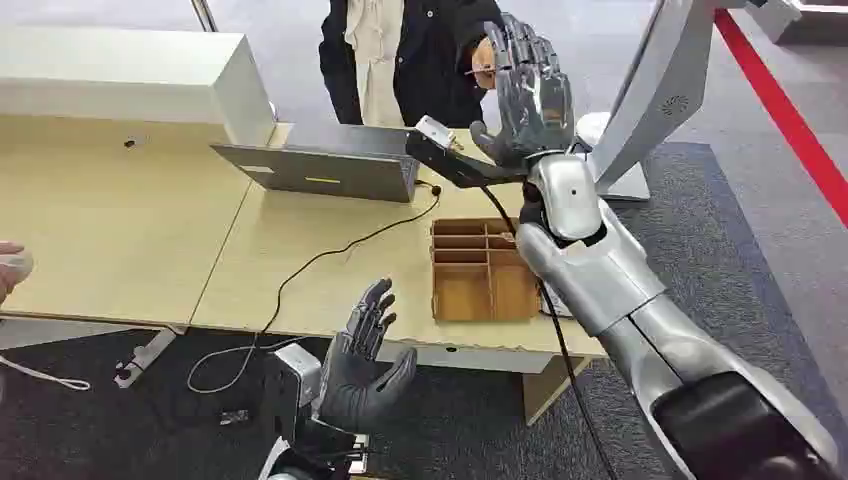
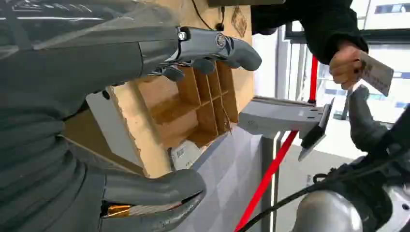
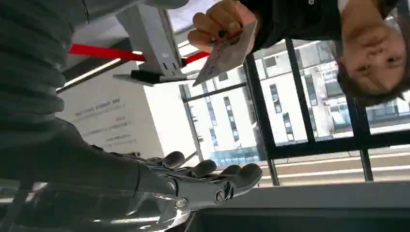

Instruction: Pass the card to the sensor for recognition and then transmit it.

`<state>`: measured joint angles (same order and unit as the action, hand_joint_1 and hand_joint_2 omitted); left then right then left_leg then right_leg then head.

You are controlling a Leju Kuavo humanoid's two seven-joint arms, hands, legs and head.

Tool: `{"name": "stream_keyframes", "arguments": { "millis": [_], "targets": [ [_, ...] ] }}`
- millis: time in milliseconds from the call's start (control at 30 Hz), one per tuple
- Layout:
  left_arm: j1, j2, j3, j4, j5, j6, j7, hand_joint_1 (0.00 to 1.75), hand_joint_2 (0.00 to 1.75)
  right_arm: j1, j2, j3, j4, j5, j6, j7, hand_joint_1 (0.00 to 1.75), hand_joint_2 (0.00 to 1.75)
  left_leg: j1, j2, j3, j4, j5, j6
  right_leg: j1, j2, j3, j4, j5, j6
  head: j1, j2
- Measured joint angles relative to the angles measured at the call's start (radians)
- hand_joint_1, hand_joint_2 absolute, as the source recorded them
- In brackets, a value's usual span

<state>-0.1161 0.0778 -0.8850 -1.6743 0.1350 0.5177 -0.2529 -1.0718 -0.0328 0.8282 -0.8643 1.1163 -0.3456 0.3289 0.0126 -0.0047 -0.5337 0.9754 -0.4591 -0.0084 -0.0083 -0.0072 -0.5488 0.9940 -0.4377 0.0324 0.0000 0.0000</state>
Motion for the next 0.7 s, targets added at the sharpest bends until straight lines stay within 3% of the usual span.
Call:
{"name": "stream_keyframes", "arguments": {
  "millis": [233,500,533,567,700],
  "targets": [
    [0.008,0.001,0.006,-0.002,0.009,0.027,0.002,0.0,1.75,-0.093,0.057,0.072,0.196,0.039,0.072,0.067,0.0,1.75,0.0,0.0,0.0,0.0,0.0,0.0,0.0,-0.001,0.0,0.0,0.0,0.0,0.0,0.0],
    [0.02,0.008,0.013,-0.008,0.008,0.063,0.002,0.0,1.75,-0.145,0.09,0.115,0.325,0.021,0.085,0.108,0.0,1.75,0.0,0.0,0.0,0.0,0.0,0.0,0.0,0.0,0.0,0.0,0.0,0.0,0.0,0.0],
    [0.023,0.01,0.013,-0.011,0.008,0.067,0.002,0.0,1.75,-0.147,0.092,0.117,0.336,0.013,0.084,0.109,0.72,1.75,0.0,0.0,0.0,0.0,0.0,0.0,0.0,0.0,0.0,0.0,0.0,0.0,0.0,0.0],
    [0.024,0.01,0.014,-0.012,0.008,0.071,0.002,0.0,1.75,-0.149,0.093,0.119,0.343,0.009,0.083,0.11,1.75,1.75,0.0,0.0,0.0,0.0,0.0,0.0,0.0,0.0,0.0,0.0,0.0,0.0,0.0,0.0],
    [0.028,0.013,0.016,-0.018,0.007,0.077,0.002,0.0,1.75,-0.153,0.1,0.125,0.372,-0.009,0.078,0.11,1.75,1.75,0.0,0.0,0.0,0.0,0.0,0.0,0.0,0.0,0.0,0.0,0.0,0.0,0.0,0.0]
  ]
}}
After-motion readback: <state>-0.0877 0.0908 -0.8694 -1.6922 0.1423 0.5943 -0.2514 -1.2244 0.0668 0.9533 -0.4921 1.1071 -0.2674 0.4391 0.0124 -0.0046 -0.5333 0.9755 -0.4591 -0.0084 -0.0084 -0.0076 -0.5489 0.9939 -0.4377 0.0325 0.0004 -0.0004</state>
